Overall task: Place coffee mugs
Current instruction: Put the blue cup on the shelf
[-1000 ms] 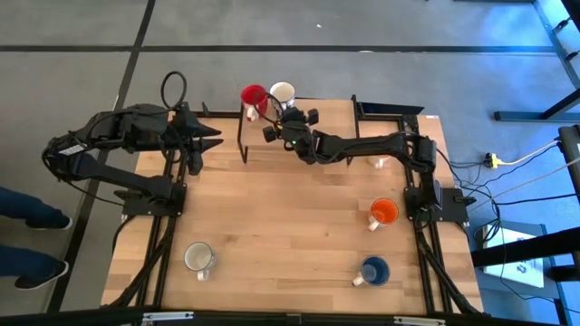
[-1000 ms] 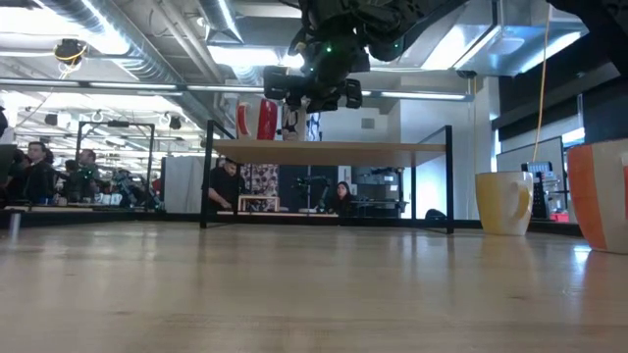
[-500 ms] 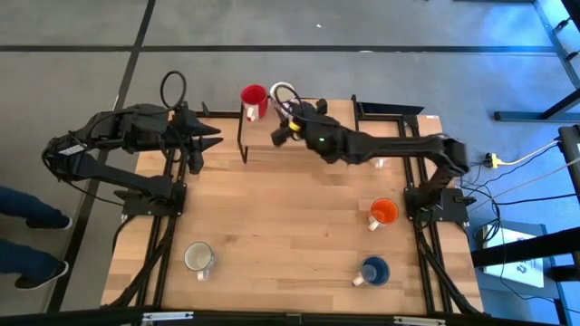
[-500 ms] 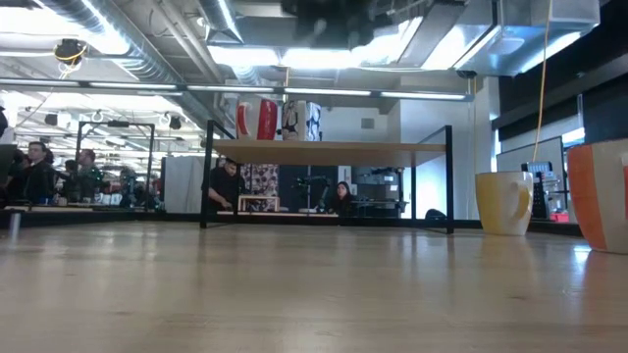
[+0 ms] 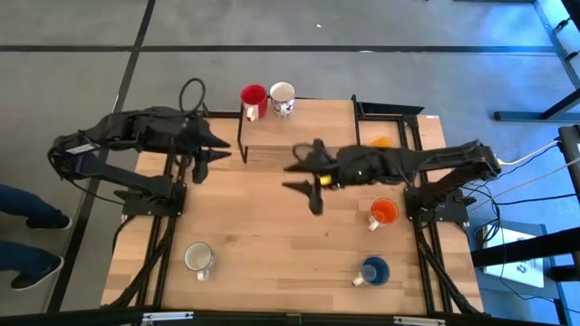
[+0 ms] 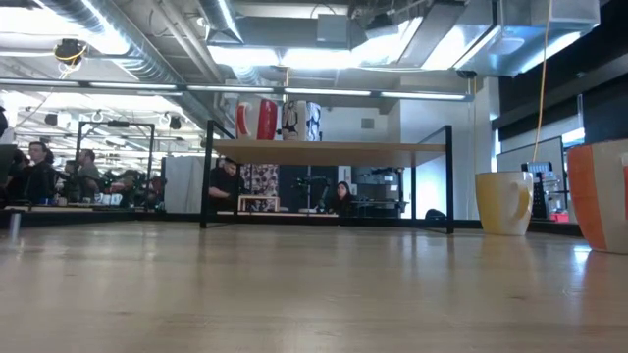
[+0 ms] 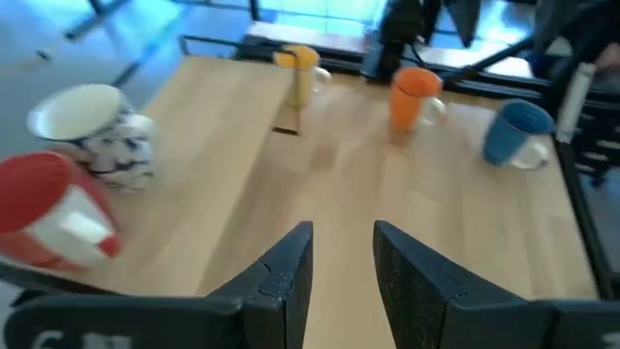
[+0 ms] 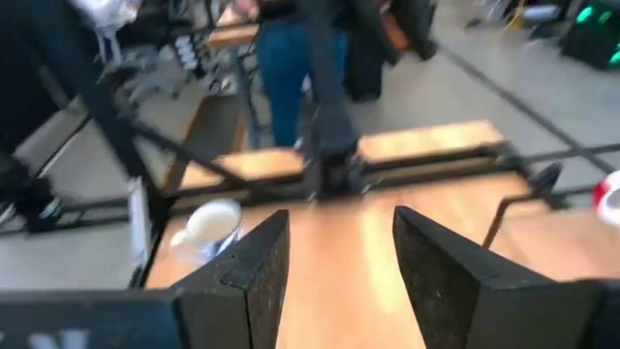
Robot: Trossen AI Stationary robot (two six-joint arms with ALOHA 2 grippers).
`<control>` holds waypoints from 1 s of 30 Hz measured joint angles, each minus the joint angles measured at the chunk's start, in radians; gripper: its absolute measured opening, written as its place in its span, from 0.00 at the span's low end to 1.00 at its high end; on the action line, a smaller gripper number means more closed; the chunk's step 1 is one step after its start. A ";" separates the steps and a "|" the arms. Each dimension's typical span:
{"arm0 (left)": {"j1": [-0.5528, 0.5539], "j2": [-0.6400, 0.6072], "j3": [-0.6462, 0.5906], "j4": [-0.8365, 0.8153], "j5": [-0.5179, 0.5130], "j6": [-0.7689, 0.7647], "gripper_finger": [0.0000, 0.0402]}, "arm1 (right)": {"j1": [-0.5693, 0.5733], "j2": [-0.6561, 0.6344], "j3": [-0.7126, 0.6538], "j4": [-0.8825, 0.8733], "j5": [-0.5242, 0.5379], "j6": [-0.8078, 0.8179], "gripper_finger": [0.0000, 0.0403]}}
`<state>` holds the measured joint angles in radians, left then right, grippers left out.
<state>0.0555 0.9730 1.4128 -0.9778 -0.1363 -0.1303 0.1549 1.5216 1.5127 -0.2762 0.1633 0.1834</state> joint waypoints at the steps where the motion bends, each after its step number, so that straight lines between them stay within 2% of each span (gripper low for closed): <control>1: 0.000 0.011 0.000 0.000 0.013 -0.009 0.26 | 0.021 -0.002 0.000 -0.023 0.001 0.019 0.43; 5: -0.010 0.057 0.000 -0.001 0.076 -0.043 0.26 | 0.105 -0.012 -0.002 -0.121 0.010 0.080 0.43; 10: -0.092 0.118 0.000 -0.016 0.098 -0.076 0.26 | 0.219 -0.011 -0.002 -0.239 0.035 0.160 0.43; 21: -0.410 0.217 0.000 -0.104 0.085 -0.290 0.26 | 0.460 -0.011 -0.002 -0.379 0.225 0.314 0.43; 26: -0.554 0.233 0.000 -0.136 0.068 -0.439 0.26 | 0.525 -0.011 -0.002 -0.459 0.336 0.376 0.43; 30: -0.634 0.238 0.000 -0.157 0.056 -0.553 0.26 | 0.555 -0.011 -0.002 -0.476 0.353 0.395 0.43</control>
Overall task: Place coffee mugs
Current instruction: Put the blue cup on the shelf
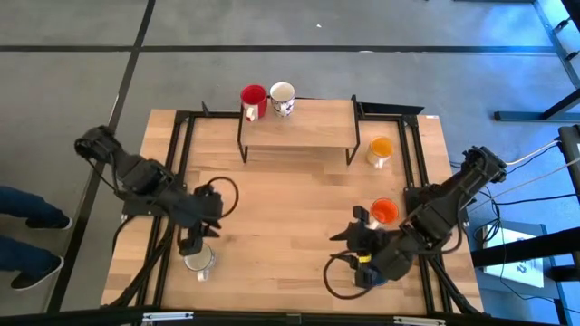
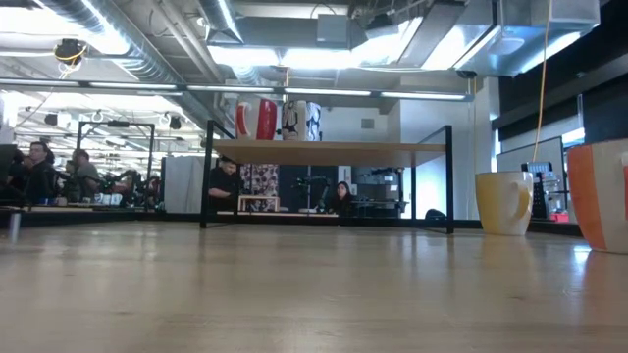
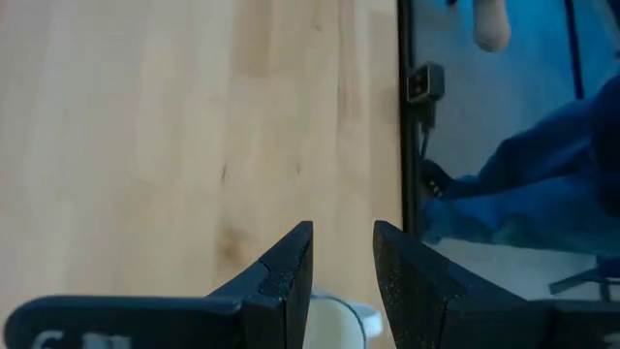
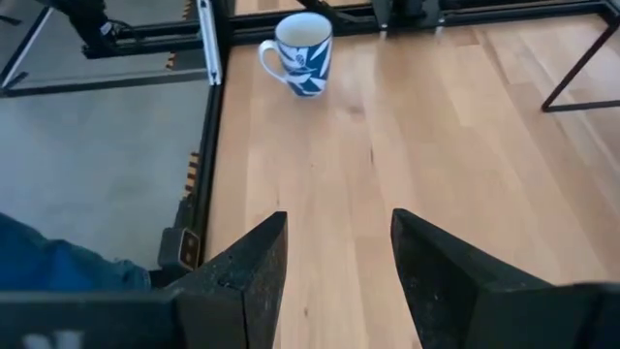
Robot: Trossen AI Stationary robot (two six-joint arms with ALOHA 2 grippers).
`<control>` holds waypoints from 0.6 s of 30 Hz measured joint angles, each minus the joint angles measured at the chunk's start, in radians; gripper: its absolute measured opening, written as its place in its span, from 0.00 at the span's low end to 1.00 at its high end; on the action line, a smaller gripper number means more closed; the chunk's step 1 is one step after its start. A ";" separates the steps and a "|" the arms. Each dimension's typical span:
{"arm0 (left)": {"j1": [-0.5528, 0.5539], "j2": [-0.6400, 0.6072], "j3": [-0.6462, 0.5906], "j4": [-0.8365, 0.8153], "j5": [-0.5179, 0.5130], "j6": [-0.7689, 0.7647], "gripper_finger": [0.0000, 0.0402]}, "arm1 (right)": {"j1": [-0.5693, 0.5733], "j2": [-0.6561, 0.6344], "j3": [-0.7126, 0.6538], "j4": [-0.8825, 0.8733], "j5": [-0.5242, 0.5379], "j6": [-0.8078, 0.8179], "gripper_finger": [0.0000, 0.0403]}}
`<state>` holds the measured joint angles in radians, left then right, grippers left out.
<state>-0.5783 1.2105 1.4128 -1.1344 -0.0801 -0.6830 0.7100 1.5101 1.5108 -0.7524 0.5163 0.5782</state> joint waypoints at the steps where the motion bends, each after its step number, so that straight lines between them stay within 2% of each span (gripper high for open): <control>1: -0.017 0.003 0.000 -0.017 -0.007 -0.023 0.26 | 0.004 0.000 0.000 -0.005 0.000 0.001 0.43; 8: -0.143 0.053 0.000 -0.208 -0.063 -0.168 0.29 | 0.006 0.000 0.000 -0.016 0.015 -0.004 0.43; 12: -0.187 0.097 -0.007 -0.266 -0.075 -0.183 0.31 | 0.004 0.000 0.000 -0.043 0.015 -0.007 0.43; 15: -0.189 0.114 -0.035 -0.265 -0.058 -0.232 0.36 | 0.004 0.000 0.000 -0.059 0.015 -0.007 0.43; 18: -0.189 0.119 -0.092 -0.264 0.003 -0.305 0.43 | 0.004 0.000 0.000 -0.068 0.015 -0.008 0.43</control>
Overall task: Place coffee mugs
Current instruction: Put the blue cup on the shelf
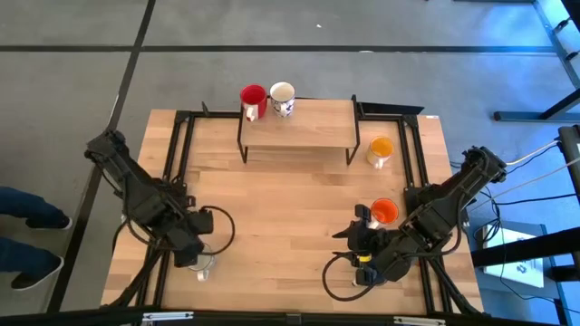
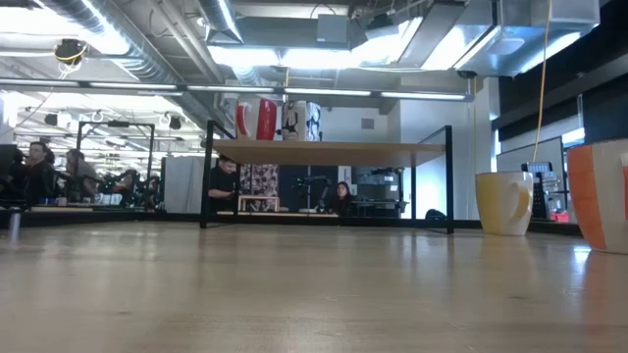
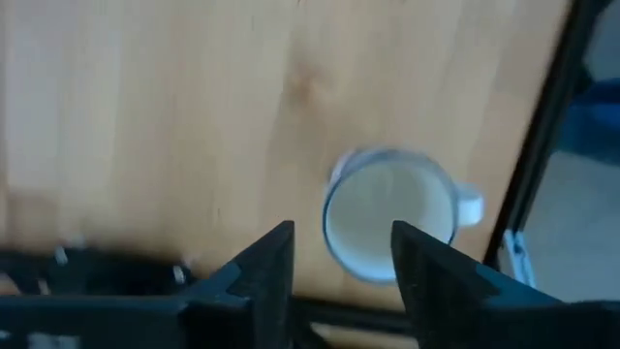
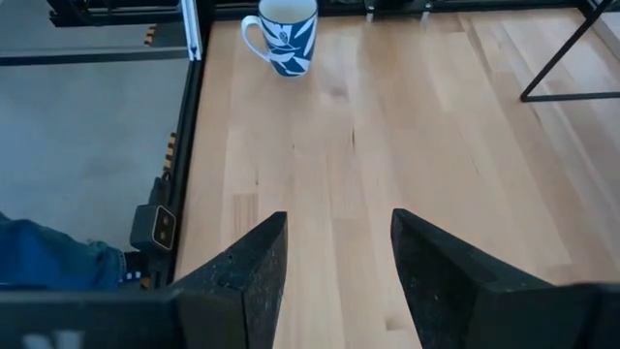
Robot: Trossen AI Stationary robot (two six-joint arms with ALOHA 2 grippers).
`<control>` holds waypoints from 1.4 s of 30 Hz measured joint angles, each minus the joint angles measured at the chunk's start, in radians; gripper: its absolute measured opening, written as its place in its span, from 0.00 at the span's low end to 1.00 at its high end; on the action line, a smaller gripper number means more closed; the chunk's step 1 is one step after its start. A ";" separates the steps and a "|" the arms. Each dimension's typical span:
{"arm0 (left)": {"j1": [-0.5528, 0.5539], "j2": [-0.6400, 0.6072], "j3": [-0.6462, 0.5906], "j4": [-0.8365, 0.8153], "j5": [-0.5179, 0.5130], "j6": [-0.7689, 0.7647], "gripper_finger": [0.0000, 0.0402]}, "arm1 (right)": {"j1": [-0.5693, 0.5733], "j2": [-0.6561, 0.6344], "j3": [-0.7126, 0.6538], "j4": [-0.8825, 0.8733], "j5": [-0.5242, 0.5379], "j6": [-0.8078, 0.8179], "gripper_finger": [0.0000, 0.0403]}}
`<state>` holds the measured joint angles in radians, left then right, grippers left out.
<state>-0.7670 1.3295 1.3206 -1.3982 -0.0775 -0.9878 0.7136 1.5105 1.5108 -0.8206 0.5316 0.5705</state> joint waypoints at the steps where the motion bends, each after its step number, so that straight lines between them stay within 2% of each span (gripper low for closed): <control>1: -0.001 0.000 -0.028 0.002 0.035 -0.020 0.45 | 0.000 0.000 0.000 -0.001 0.000 -0.001 0.43; 4: -0.003 0.000 -0.112 0.019 0.126 -0.040 0.49 | 0.000 0.000 0.000 -0.006 0.002 -0.002 0.43; 6: -0.009 0.001 -0.161 0.089 0.141 -0.032 0.49 | 0.000 0.000 0.000 -0.008 0.010 -0.002 0.43; 9: -0.013 0.000 -0.215 0.178 0.125 -0.010 0.50 | 0.000 0.000 0.000 -0.018 0.011 -0.002 0.43; 14: -0.012 0.000 -0.286 0.219 0.090 -0.030 0.49 | 0.000 0.000 0.000 -0.020 0.028 -0.002 0.43; 25: -0.013 0.000 -0.414 0.372 0.094 -0.025 0.48 | 0.000 0.000 0.000 -0.020 0.065 -0.002 0.43; 31: -0.012 0.000 -0.446 0.378 0.084 -0.022 0.36 | 0.000 0.000 0.000 -0.019 0.082 0.000 0.43; 39: -0.013 0.000 -0.454 0.433 0.063 0.004 0.05 | 0.000 0.012 0.000 -0.021 0.080 0.001 0.43; 42: -0.009 0.000 -0.455 0.466 0.065 -0.003 0.04 | 0.000 0.024 0.000 -0.021 0.079 0.001 0.43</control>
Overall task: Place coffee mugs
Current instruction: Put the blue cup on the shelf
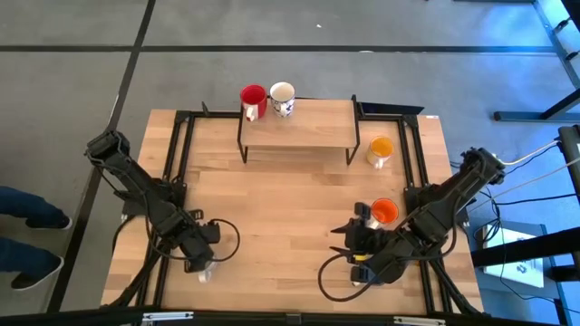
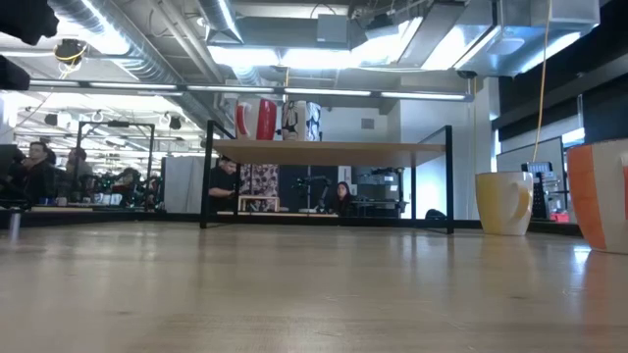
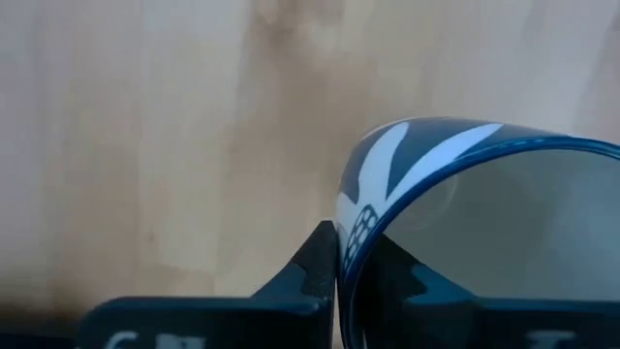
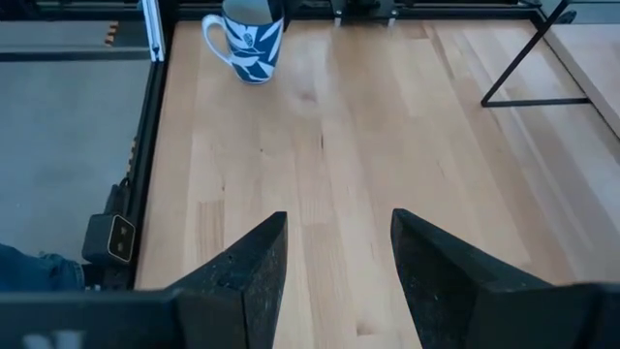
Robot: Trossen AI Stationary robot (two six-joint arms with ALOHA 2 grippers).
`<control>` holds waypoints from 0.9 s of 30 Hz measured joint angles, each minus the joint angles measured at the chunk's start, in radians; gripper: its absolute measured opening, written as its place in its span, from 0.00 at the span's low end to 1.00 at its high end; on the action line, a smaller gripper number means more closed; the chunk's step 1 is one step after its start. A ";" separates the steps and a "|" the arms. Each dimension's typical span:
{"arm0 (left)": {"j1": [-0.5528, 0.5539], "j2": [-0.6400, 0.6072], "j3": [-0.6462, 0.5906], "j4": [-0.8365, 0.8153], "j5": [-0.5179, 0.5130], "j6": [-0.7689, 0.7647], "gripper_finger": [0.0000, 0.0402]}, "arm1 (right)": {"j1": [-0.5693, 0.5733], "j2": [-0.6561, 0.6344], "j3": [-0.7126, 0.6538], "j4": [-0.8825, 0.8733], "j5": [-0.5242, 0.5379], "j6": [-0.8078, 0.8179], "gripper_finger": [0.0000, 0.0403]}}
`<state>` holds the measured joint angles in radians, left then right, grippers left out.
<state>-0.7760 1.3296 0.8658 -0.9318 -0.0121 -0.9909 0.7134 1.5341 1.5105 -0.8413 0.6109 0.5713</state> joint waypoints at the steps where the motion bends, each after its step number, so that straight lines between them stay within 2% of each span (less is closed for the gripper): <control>1: 0.006 0.000 0.000 0.009 0.011 -0.010 0.04 | 0.000 0.005 0.000 0.000 0.000 -0.002 0.43; 3: 0.028 0.000 0.008 0.006 0.039 -0.046 0.04 | 0.000 0.015 0.000 0.000 0.001 -0.012 0.43; 7: 0.095 -0.029 0.099 -0.003 0.010 -0.106 0.04 | 0.000 0.028 0.000 0.003 0.044 -0.032 0.43; 12: 0.208 -0.038 0.268 -0.059 -0.133 -0.133 0.04 | 0.000 0.037 0.000 0.041 0.145 -0.080 0.43; 15: 0.272 -0.040 0.328 -0.046 -0.228 -0.133 0.04 | -0.001 0.037 0.000 0.090 0.232 -0.136 0.43; 19: 0.341 -0.039 0.351 -0.021 -0.330 -0.128 0.04 | -0.023 0.042 0.000 0.169 0.338 -0.222 0.43; 24: 0.401 -0.039 0.351 -0.004 -0.384 -0.124 0.04 | -0.081 0.073 0.000 0.277 0.347 -0.327 0.43; 27: 0.427 -0.039 0.351 0.012 -0.398 -0.113 0.04 | -0.119 0.109 0.000 0.352 0.317 -0.397 0.43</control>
<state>-0.3490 1.2911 1.2167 -0.9197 -0.4103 -1.1040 0.5942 1.6436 1.5105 -0.4890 0.9278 0.1742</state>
